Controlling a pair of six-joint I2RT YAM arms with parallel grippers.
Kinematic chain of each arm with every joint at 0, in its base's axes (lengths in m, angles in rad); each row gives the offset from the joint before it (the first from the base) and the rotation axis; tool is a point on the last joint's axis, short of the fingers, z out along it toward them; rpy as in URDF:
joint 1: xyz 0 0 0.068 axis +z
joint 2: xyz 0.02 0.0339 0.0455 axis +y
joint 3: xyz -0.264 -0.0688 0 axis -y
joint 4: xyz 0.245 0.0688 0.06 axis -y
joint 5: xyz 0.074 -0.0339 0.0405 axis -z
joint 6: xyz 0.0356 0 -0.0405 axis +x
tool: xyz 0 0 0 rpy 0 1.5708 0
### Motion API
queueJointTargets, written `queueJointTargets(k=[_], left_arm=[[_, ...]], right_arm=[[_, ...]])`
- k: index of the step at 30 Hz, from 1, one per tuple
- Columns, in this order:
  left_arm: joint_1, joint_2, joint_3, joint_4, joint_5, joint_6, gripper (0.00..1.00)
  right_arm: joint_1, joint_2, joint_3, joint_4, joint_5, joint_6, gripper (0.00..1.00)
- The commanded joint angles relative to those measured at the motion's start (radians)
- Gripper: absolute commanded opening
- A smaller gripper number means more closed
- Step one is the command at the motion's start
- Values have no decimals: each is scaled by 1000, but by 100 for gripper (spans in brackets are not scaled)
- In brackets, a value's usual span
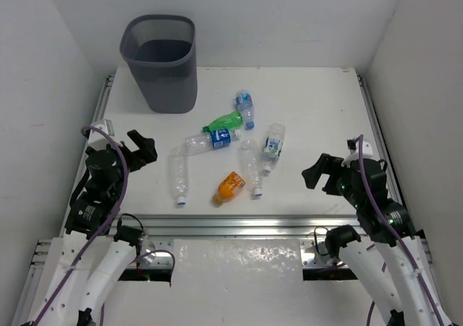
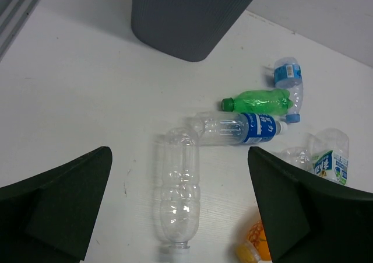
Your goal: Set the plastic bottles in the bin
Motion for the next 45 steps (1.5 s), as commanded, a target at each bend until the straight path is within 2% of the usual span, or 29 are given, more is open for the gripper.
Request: queueJointTargets(k=[1, 5, 7, 11, 16, 21, 27, 31, 32, 34, 36, 37, 38, 39, 40, 41, 42, 43, 44, 45], left_arm=[[-6, 4, 1, 39, -4, -5, 100], [-6, 4, -5, 46, 10, -4, 100], [-6, 8, -5, 46, 13, -1, 100], [-5, 18, -5, 45, 7, -1, 100], [-5, 27, -5, 43, 11, 1, 100], [-5, 32, -7, 48, 25, 2, 100], [-5, 38, -7, 52, 37, 9, 100], [-5, 44, -11, 63, 66, 16, 100], [-5, 49, -11, 66, 76, 22, 100], [-5, 69, -8, 69, 97, 25, 100], [-5, 87, 2, 74, 134, 33, 100], [-5, 128, 15, 78, 172, 42, 100], [-5, 129, 19, 79, 189, 39, 100], [-5, 147, 25, 85, 210, 27, 100], [-5, 179, 28, 95, 256, 7, 100], [-6, 196, 35, 118, 383, -8, 100], [-8, 233, 38, 175, 442, -30, 100], [-11, 251, 38, 215, 509, -56, 100], [-29, 270, 35, 323, 628, -111, 100], [-43, 311, 35, 382, 667, -143, 100]], right_arm=[[-3, 22, -33, 116, -59, 27, 99], [-3, 107, -86, 316, -180, 91, 99], [-2, 247, -75, 372, -182, 126, 99], [38, 573, 31, 400, -65, 177, 99], [156, 856, 199, 352, 134, 189, 99], [199, 1032, 318, 352, 265, 177, 99], [195, 1229, 405, 338, 275, 153, 96], [166, 1272, 355, 467, 185, 105, 86], [159, 1278, 352, 469, 185, 97, 79], [141, 1271, 320, 466, 209, 99, 71], [127, 1211, 277, 524, 203, 79, 56], [123, 1164, 237, 564, 205, 35, 45], [122, 1163, 221, 564, 211, 34, 45], [122, 1111, 214, 568, 214, -4, 34], [124, 1079, 201, 576, 225, -28, 29], [126, 1045, 192, 579, 222, -68, 29], [129, 964, 181, 596, 201, -94, 27], [136, 918, 146, 617, 167, -120, 26], [141, 874, 128, 637, 79, -171, 26], [150, 829, 117, 651, 21, -192, 25]])
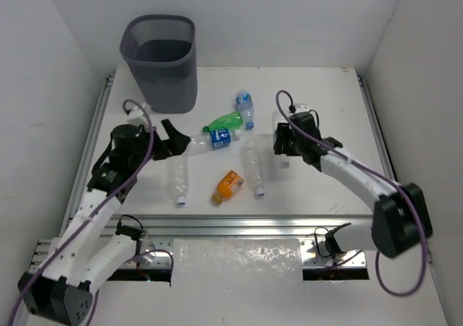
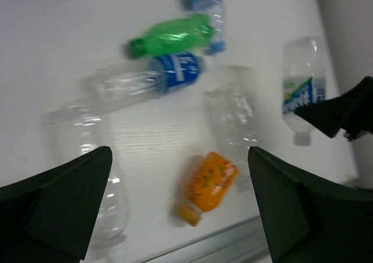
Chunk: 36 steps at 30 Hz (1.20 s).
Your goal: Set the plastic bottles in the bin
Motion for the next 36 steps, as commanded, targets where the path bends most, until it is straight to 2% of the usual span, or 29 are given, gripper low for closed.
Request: queueJointTargets(k=[1, 3, 5, 6, 9, 14, 19, 21, 22, 23, 24, 25, 26, 27, 28, 29, 30, 31, 32, 34, 36], left_arm=[[-76, 85, 40, 299, 302, -170, 100], [-141, 164, 49, 476, 303, -227, 100], [-248, 274, 105, 546, 254, -264, 100], [-303, 310, 159, 559, 243, -273, 100], [-365, 422, 241, 591, 179, -293, 100], [-410, 540, 310, 651, 178, -320, 100], [-454, 631, 398, 602, 163, -304, 97], [-457, 665, 415, 579, 166, -301, 77], [-459, 672, 428, 579, 187, -300, 61], [-459, 684, 438, 568, 192, -298, 27], [-460, 689, 463, 558, 195, -287, 11], [-459, 689, 477, 523, 188, -278, 0], [-457, 685, 496, 502, 172, -269, 0], [-456, 680, 546, 472, 151, -237, 0], [-453, 677, 580, 370, 72, -219, 0], [-448, 671, 624, 317, 15, -197, 0], [-428, 671, 723, 260, -44, -163, 0], [-413, 675, 775, 164, -173, -148, 0], [-390, 681, 881, 125, -237, -114, 0], [-297, 704, 986, 47, -356, -85, 0], [-162, 770, 1147, 19, -382, -59, 0]], right_arm=[[27, -210, -41, 127, -186, -148, 24], [36, -289, -64, 139, -321, -159, 24], [38, -384, -93, 148, -421, -113, 23], [40, -407, -96, 154, -456, -98, 23], [53, -470, -81, 151, -568, -44, 24], [70, -478, -49, 170, -650, -24, 24], [84, -484, -12, 187, -680, -10, 24], [84, -488, 4, 190, -682, -10, 25], [84, -490, 7, 190, -679, -12, 25], [84, -493, 13, 188, -664, -13, 27], [84, -496, 22, 182, -645, -16, 37], [84, -498, 27, 161, -609, -27, 48], [84, -504, 27, 153, -592, -31, 64], [84, -519, 22, 139, -563, -39, 98], [83, -527, 21, 122, -524, -48, 99], [83, -534, 22, 52, -410, -48, 99], [83, -544, 20, 6, -339, -50, 99], [83, -563, 19, -88, -266, -36, 99], [83, -577, 1, -127, -131, -25, 99], [81, -638, -35, -184, -24, 11, 99], [83, -694, -115, -180, 20, 22, 99]])
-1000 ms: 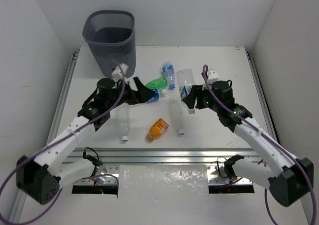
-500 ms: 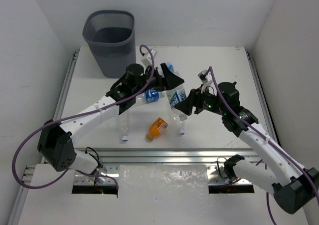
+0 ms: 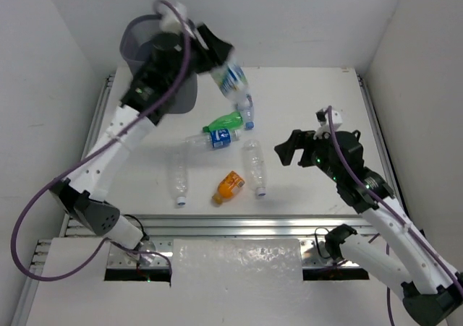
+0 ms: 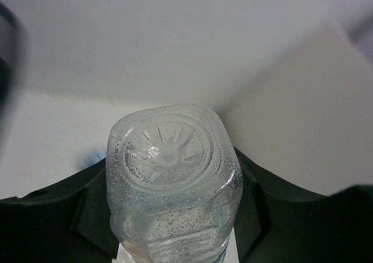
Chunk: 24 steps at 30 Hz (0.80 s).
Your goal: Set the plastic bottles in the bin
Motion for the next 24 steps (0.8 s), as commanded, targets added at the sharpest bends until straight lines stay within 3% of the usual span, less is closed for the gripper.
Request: queueJointTargets(k=[1, 2, 5, 7, 9, 10, 11, 12, 13, 17, 20, 24], left_arm=[[199, 98, 234, -122, -238, 81, 0], [280, 140, 345, -133, -241, 76, 0], [379, 307, 539, -153, -235, 65, 0], [452, 405, 595, -96, -206, 64, 0], [523, 462, 630, -49, -145, 12, 9], [526, 522, 644, -1, -128, 4, 27], [560, 559, 709, 1, -123, -3, 39], [565, 618, 745, 10, -99, 3, 89], [566, 628, 754, 18, -95, 6, 100], [569, 573, 716, 70, -129, 1, 100], [568, 465, 713, 73, -134, 7, 100], [551, 282, 635, -24, -144, 42, 100]], right_arm=[[0, -111, -89, -63, 206, 30, 99], [0, -122, -114, -57, 201, 30, 99], [-1, -119, -117, -63, 169, 31, 99], [0, -103, -126, -47, 125, 24, 99], [-1, -77, -152, -20, 85, 7, 99], [0, -65, -160, 3, 51, -1, 99], [-1, -39, -171, 12, 31, -16, 99], [0, -24, -175, 19, 11, -24, 99], [0, -5, -177, 25, -22, -35, 99], [0, 116, -171, 46, -61, -35, 99], [0, 327, -134, 101, -98, -41, 99], [0, 548, -71, 150, -81, -53, 98]])
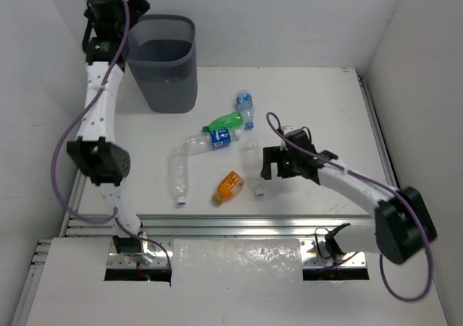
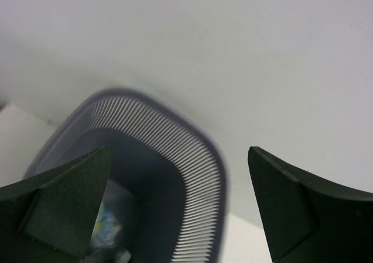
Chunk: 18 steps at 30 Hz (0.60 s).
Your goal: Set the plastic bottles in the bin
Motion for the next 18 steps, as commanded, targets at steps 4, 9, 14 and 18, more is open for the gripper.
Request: queueJointTargets(k=[4, 9, 14, 18], left_arm=[[-14, -590, -554, 110, 105, -11, 100], [-58, -931, -1124, 253, 323, -89, 100], [-156, -1077, -1420, 302, 352, -76, 100], [-224, -1126, -1547, 297, 371, -56, 100]], right_arm=[[4, 289, 215, 86, -40, -49, 95], [7, 388, 254, 79, -89, -34, 95], [7, 456, 220, 103, -83, -15, 91], [4, 496, 232, 102, -25, 3, 78]])
